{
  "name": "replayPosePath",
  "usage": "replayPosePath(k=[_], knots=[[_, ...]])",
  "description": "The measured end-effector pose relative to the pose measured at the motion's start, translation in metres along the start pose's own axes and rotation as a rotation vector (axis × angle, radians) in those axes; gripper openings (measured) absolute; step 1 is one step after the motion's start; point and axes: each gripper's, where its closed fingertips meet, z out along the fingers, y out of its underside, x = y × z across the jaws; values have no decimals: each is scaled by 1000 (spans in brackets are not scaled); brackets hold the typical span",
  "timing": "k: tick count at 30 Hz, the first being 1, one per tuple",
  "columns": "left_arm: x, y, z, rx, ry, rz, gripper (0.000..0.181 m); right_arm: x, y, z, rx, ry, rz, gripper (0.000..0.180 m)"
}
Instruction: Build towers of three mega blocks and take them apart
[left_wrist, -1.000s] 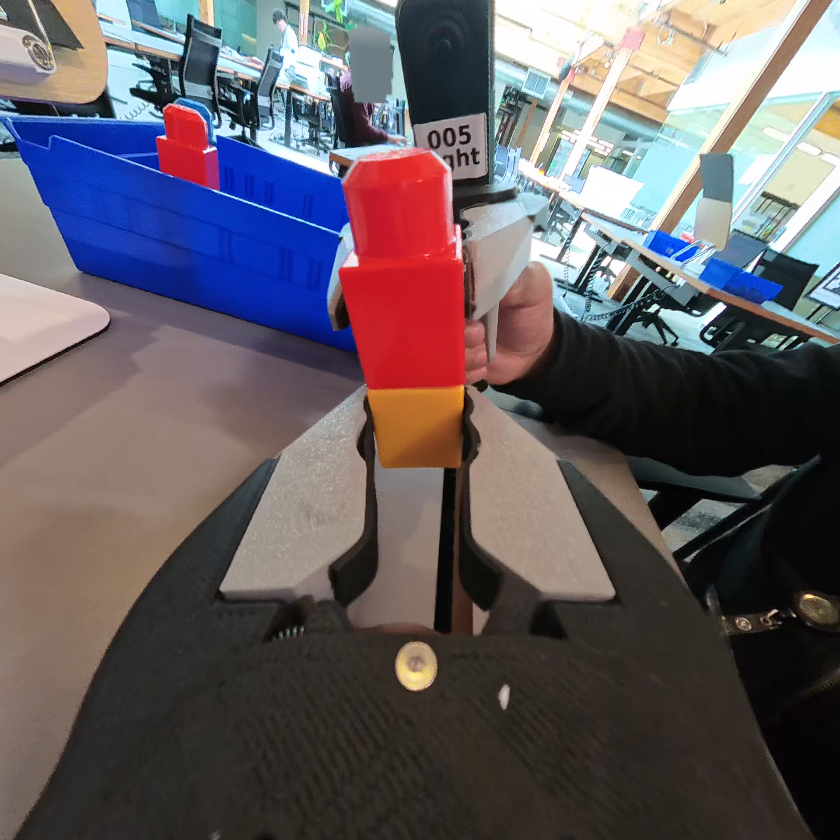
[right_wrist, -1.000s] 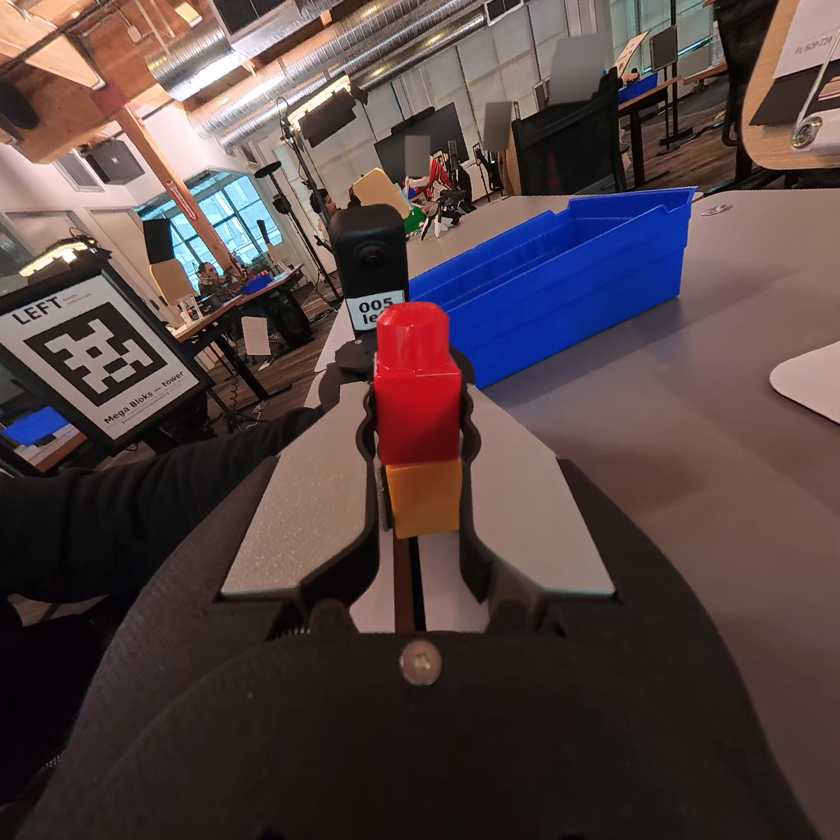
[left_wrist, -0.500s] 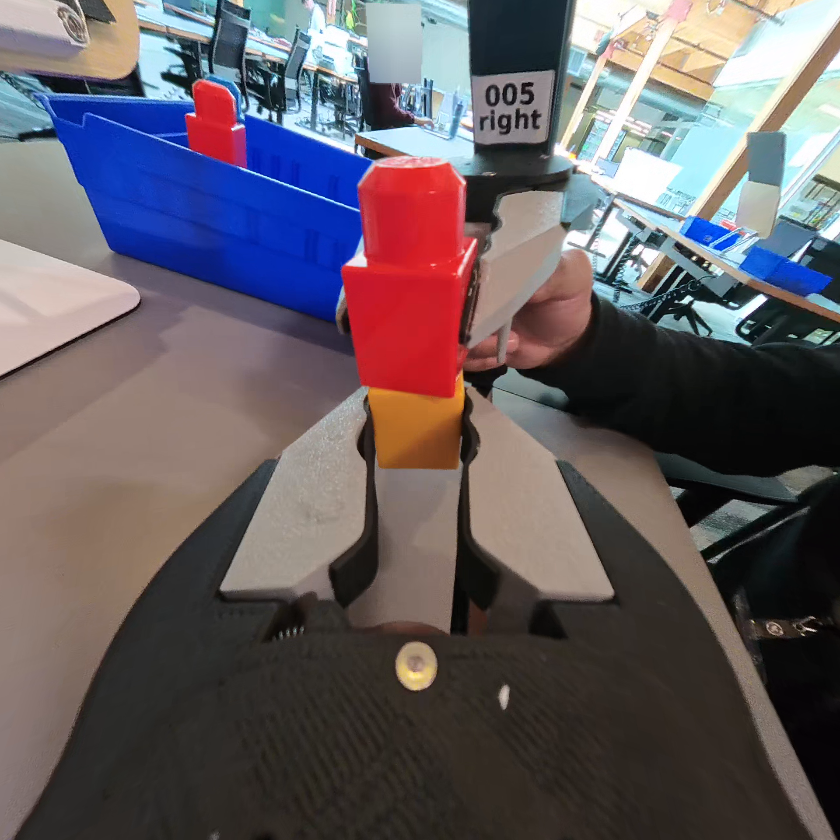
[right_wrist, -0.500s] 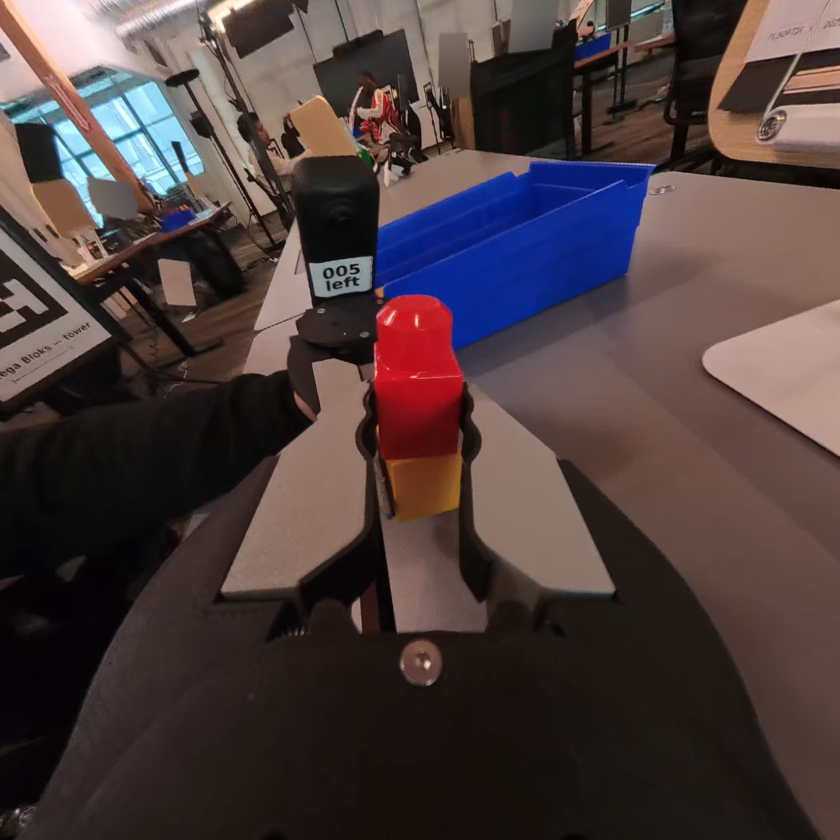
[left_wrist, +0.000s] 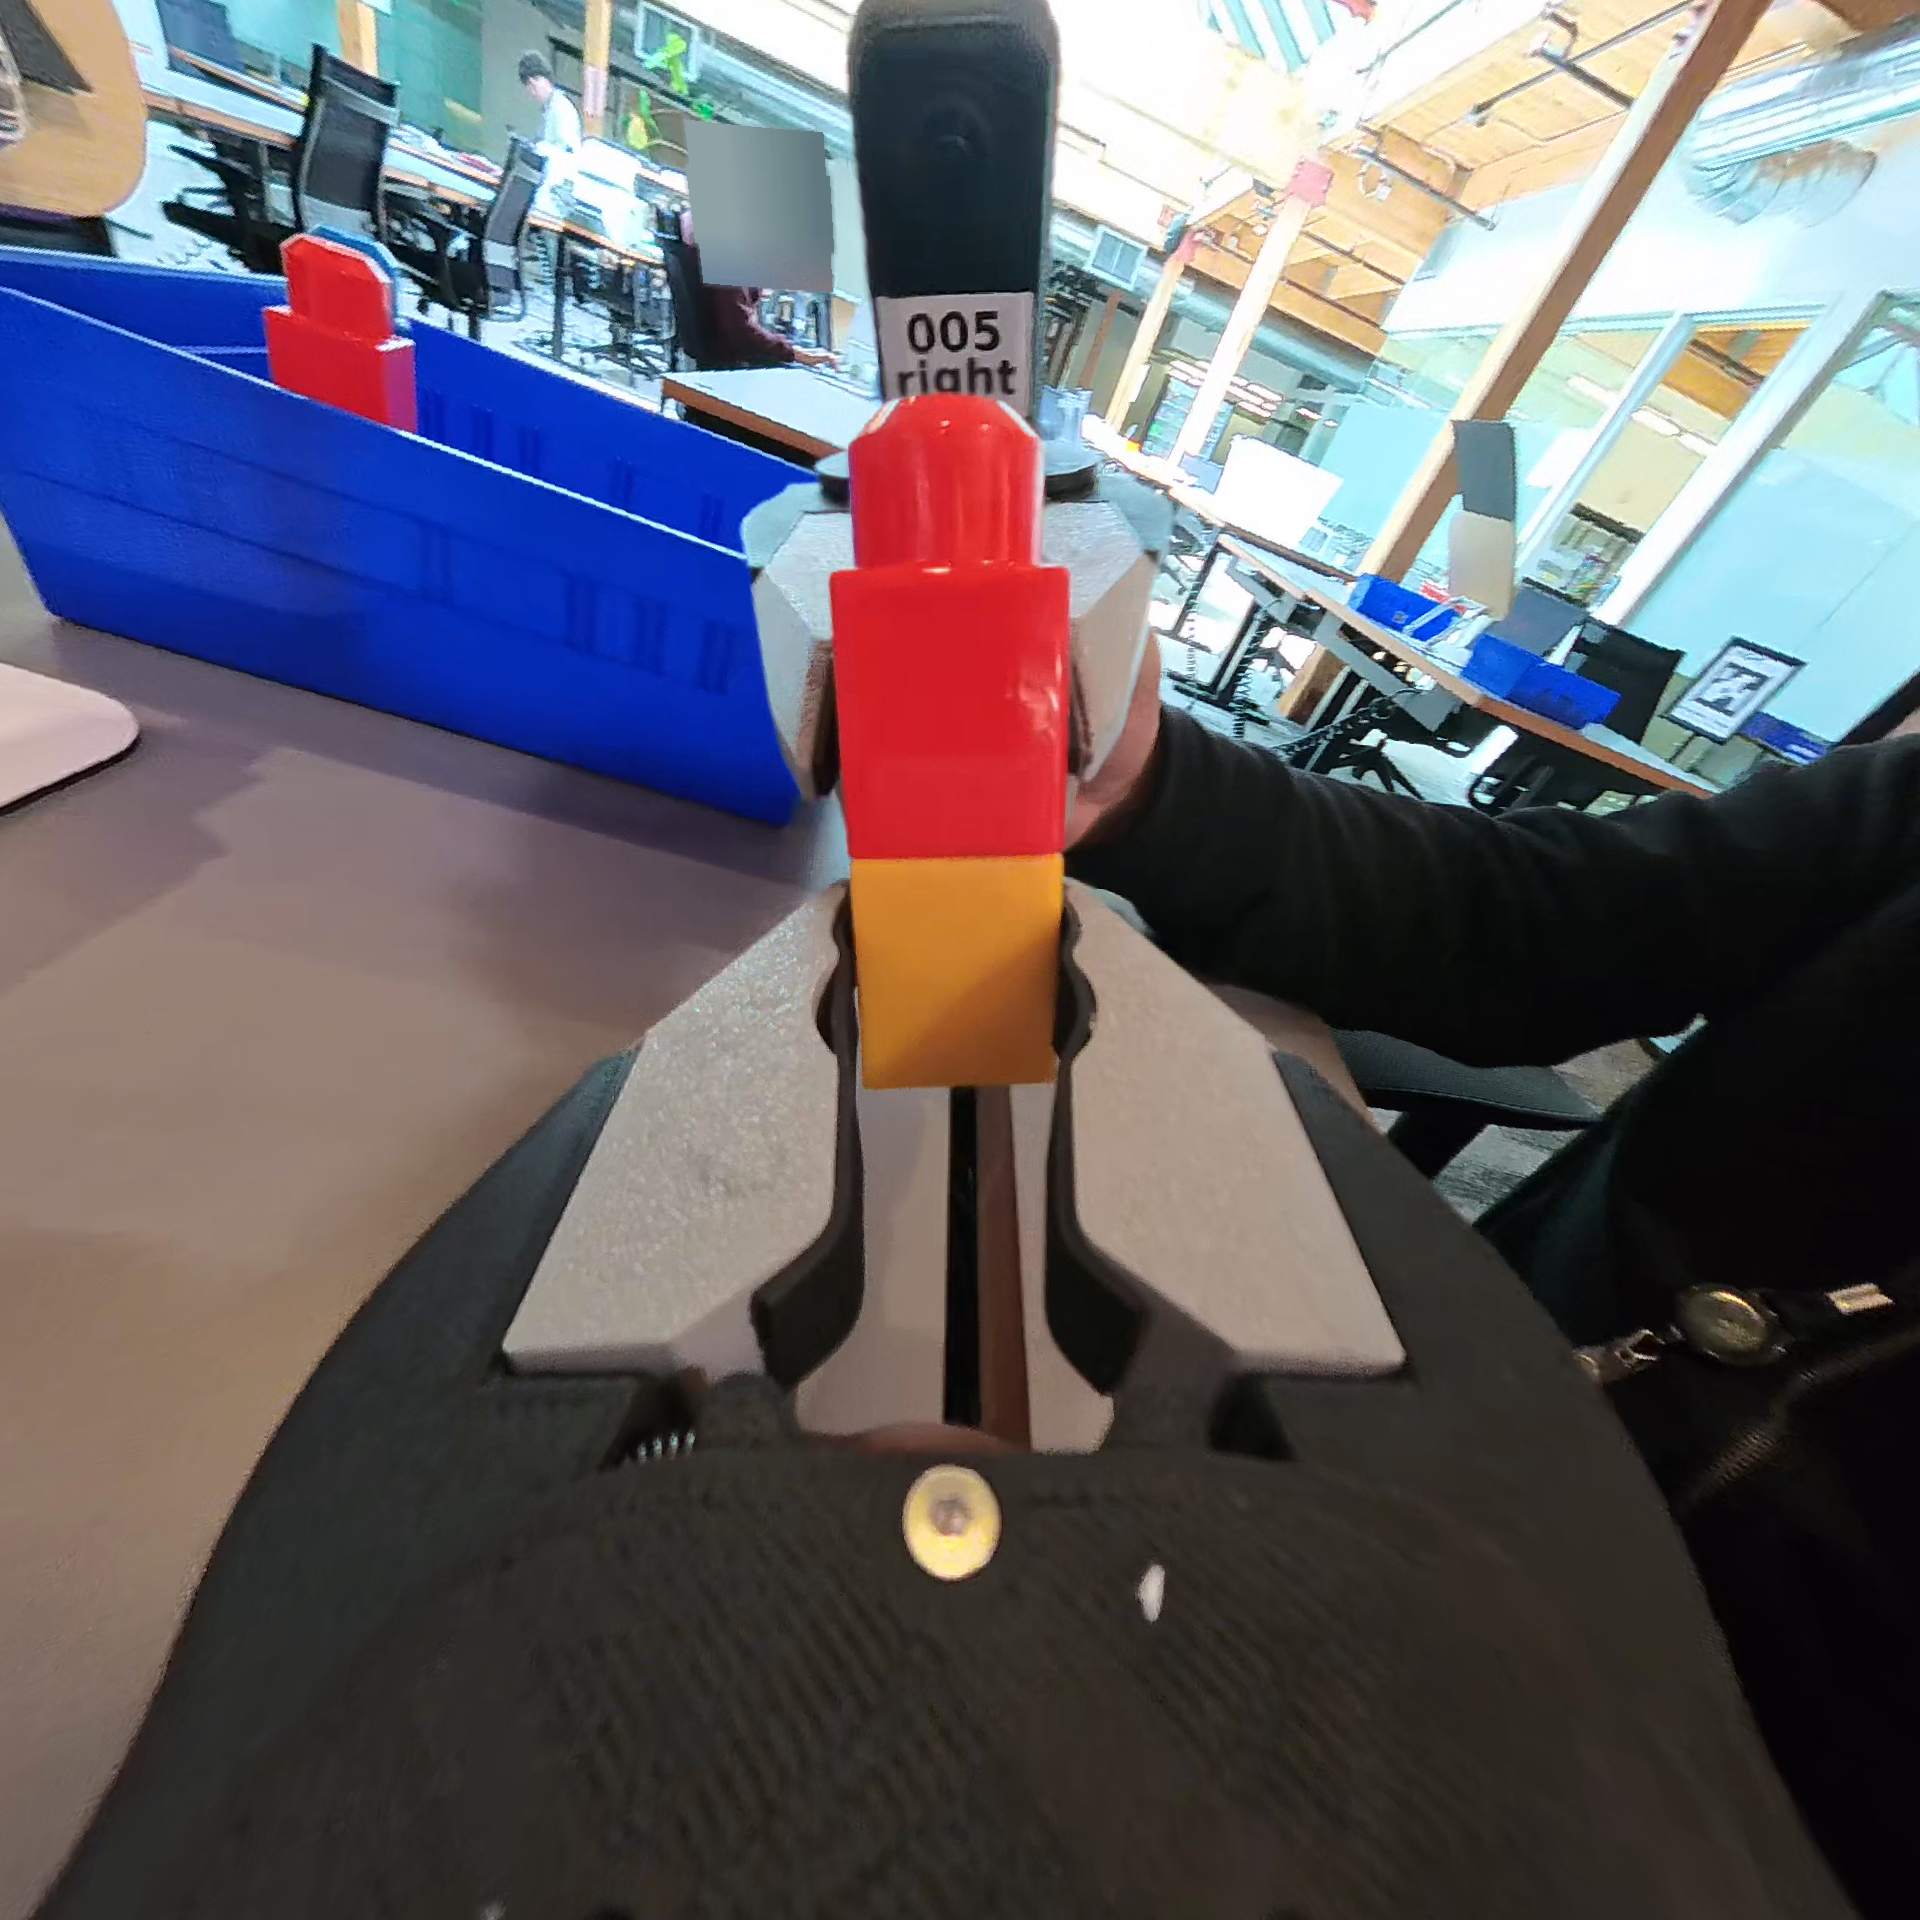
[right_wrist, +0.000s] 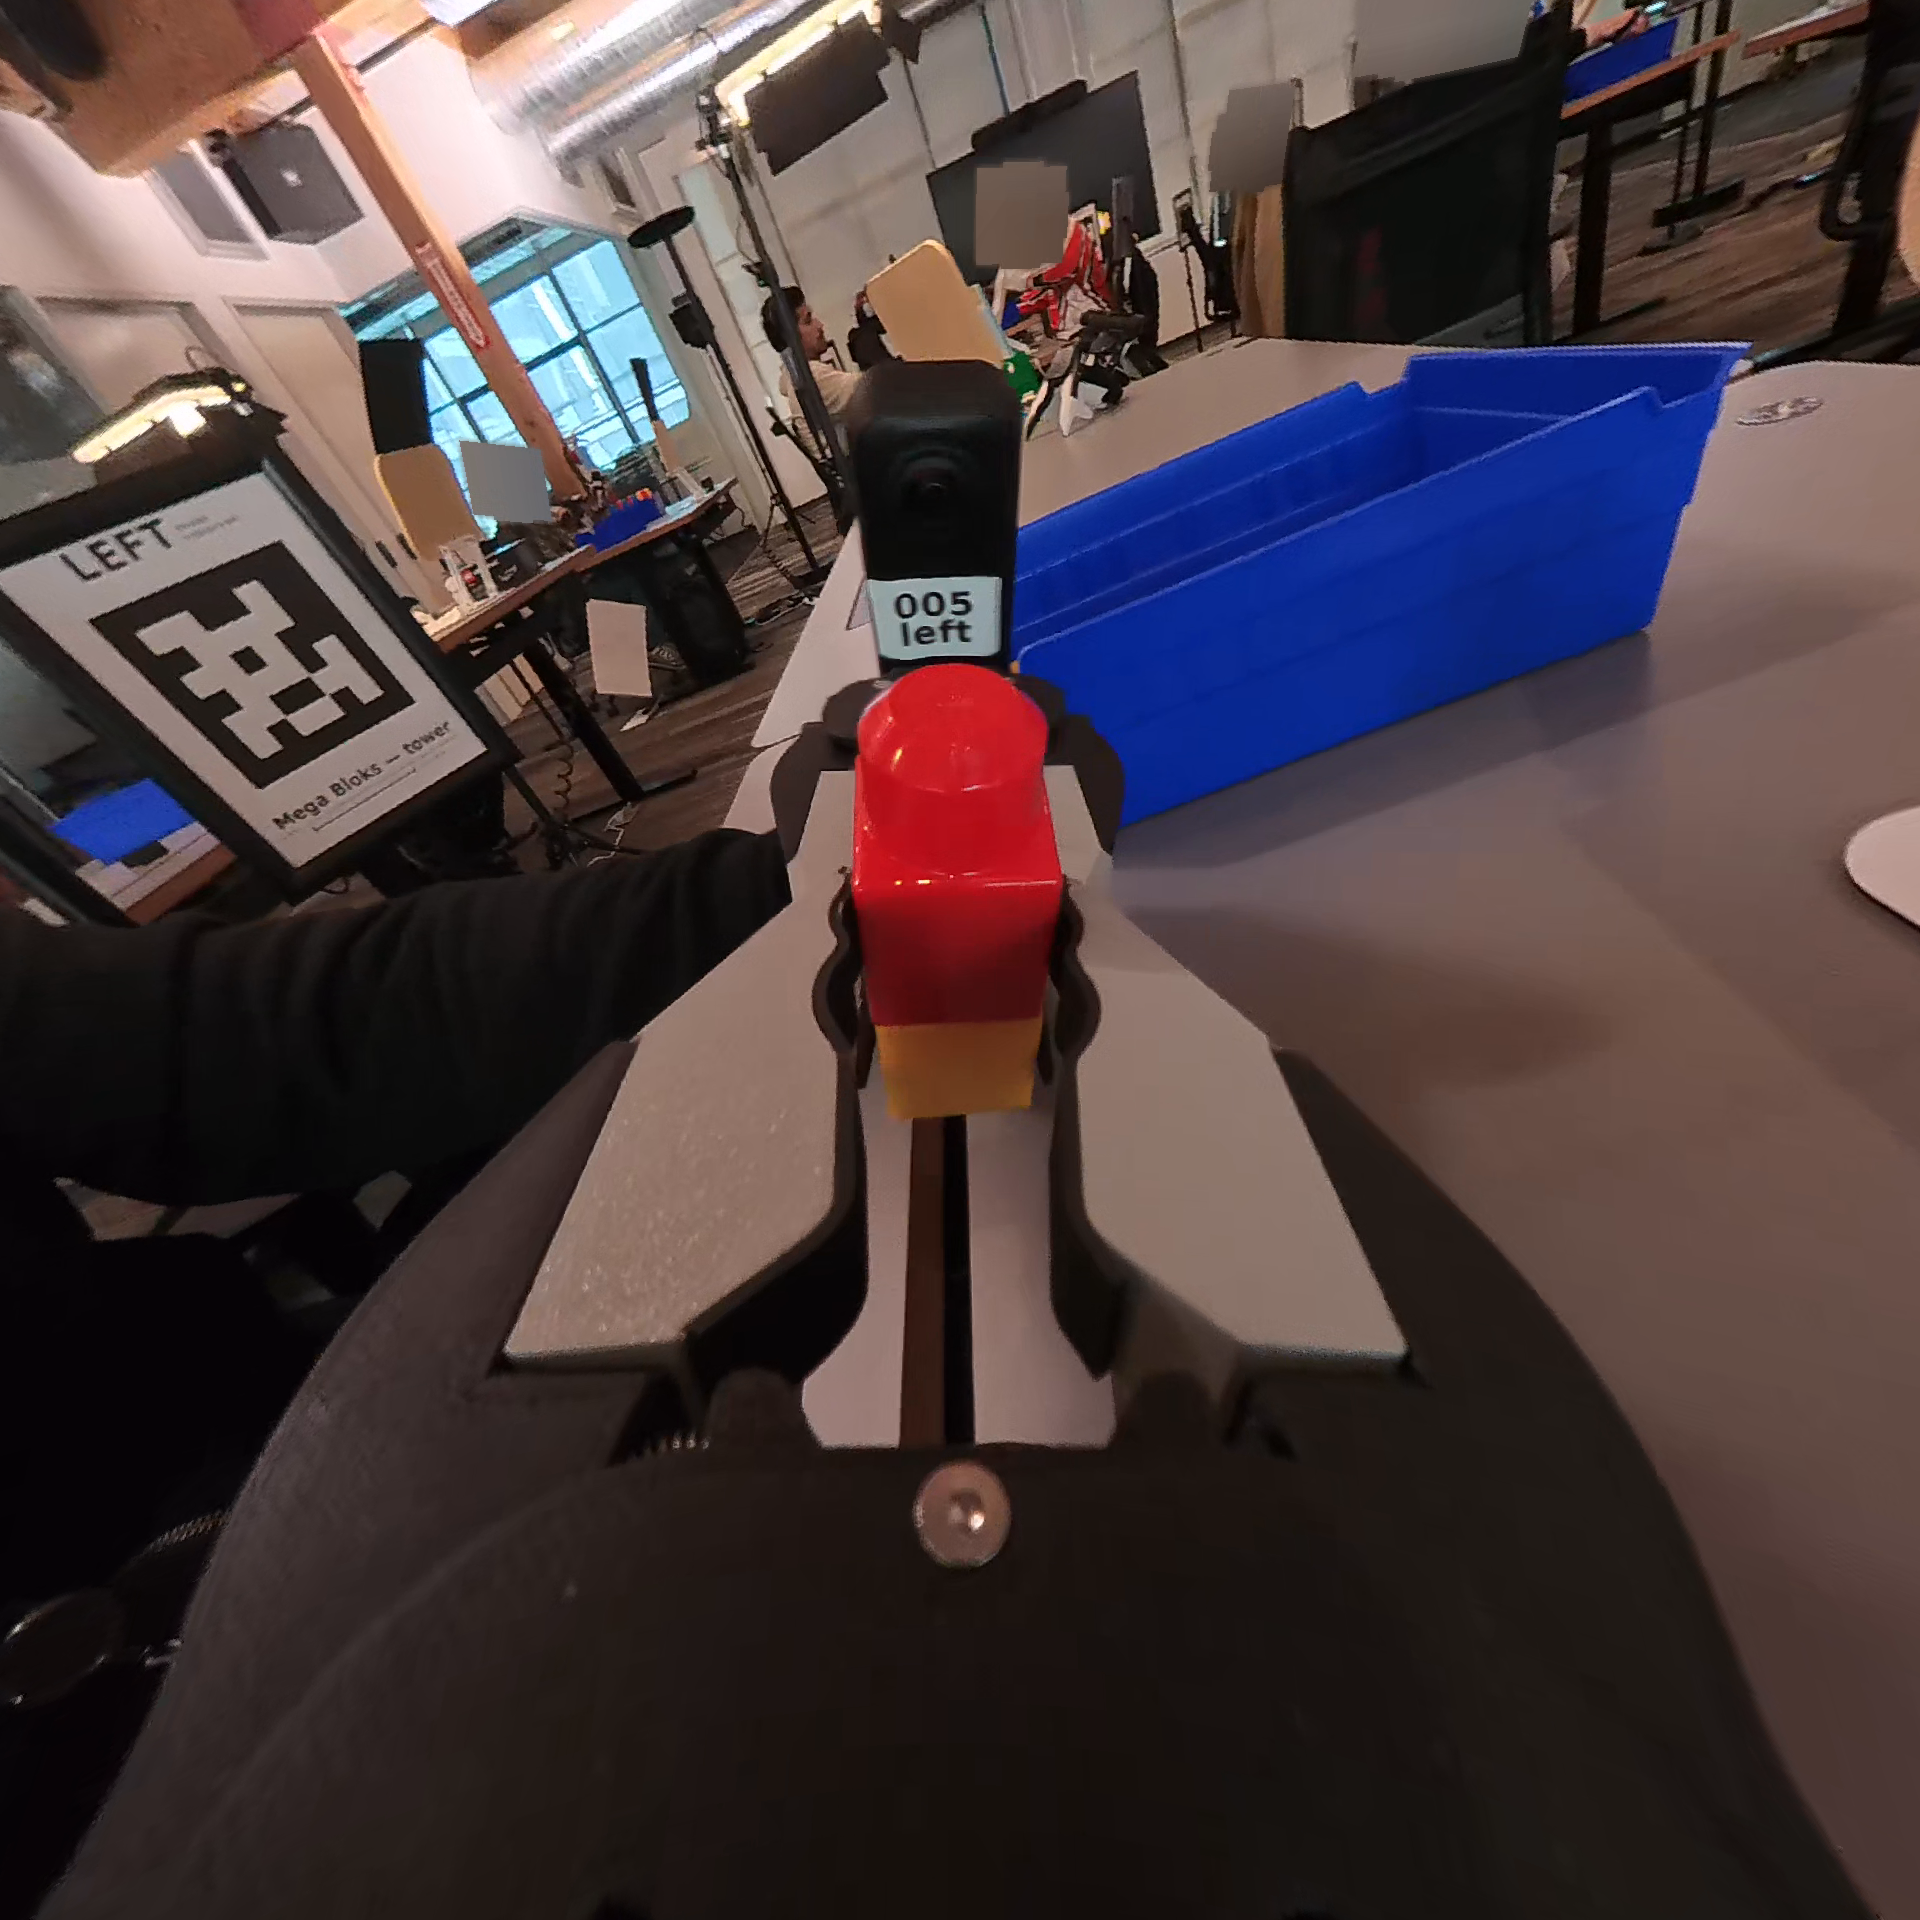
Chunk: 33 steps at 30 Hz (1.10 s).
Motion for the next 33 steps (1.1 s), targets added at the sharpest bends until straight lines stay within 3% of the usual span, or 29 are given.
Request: replayPosePath(k=[14, 19, 26, 33], knots=[[5, -8, 1, 42, -3, 40, 34, -11, 1, 1, 17, -112, 46, 38], [-1, -4, 2, 21, -32, 18, 34, -3, 8, 6, -15, -59, 21, 34], [-37, -1, 0, 7, -257, 44, 45, 25, 11, 3, -47, 149, -56, 34], [-85, -11, -35, 66, -577, 24, 60, 78, 24, -15, -96, 453, -43, 34]])
